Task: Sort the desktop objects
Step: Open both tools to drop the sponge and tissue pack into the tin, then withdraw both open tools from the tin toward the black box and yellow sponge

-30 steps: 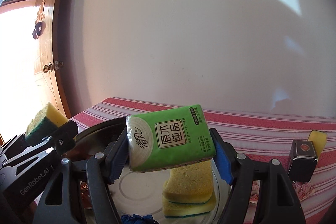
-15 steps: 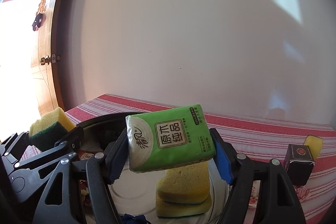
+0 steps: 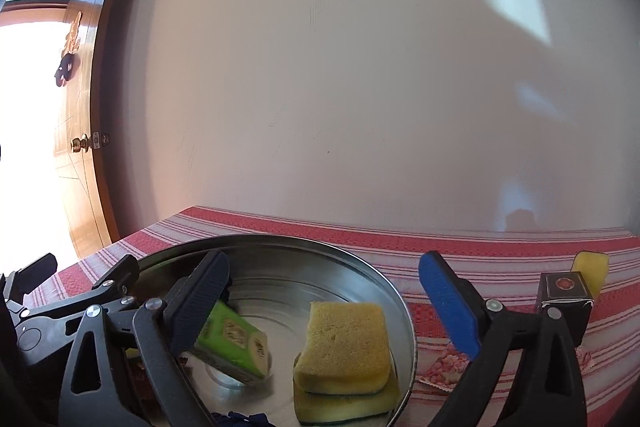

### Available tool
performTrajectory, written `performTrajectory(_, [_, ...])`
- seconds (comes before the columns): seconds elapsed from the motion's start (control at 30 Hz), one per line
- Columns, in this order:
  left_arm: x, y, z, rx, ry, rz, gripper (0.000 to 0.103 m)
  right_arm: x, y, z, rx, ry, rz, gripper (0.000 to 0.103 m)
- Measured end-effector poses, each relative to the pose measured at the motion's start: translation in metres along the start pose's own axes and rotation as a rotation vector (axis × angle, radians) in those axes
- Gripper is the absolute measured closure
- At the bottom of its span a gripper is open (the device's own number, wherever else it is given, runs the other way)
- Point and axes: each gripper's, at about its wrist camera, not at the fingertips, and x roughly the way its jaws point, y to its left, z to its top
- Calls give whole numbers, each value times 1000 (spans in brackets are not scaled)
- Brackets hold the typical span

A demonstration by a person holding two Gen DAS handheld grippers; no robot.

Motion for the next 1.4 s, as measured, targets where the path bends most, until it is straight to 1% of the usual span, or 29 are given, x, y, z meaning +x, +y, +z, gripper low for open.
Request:
performTrajectory(0.07, [-4, -4, 0, 20, -19, 1, 1, -3, -3, 1, 10, -12, -18, 5])
performTrajectory(0.17, [-4, -4, 0, 22, -15, -14, 1, -8, -7, 1, 18, -23, -24, 4])
performTrajectory(0.3, [-8, -2, 0, 13, -27, 19, 1, -11, -2, 1, -16, -18, -31, 4])
performTrajectory(0.43, [-9, -2, 0, 10, -26, 18, 1, -17, 0, 0, -45, -31, -37, 4])
performTrajectory(0.6, [-13, -4, -1, 17, -34, 11, 1, -18, -3, -1, -52, -23, -45, 4])
performTrajectory(0.83, [-19, -5, -2, 19, -38, -5, 1, -29, -17, -1, -15, -58, -50, 4])
performTrajectory(1.0, [-23, -7, -4, 24, -39, -13, 1, -38, -26, -2, -39, -78, -96, 4])
performTrajectory(1.4, [-33, -12, -8, 31, -42, -27, 1, -60, -43, -4, -60, -121, -114, 4])
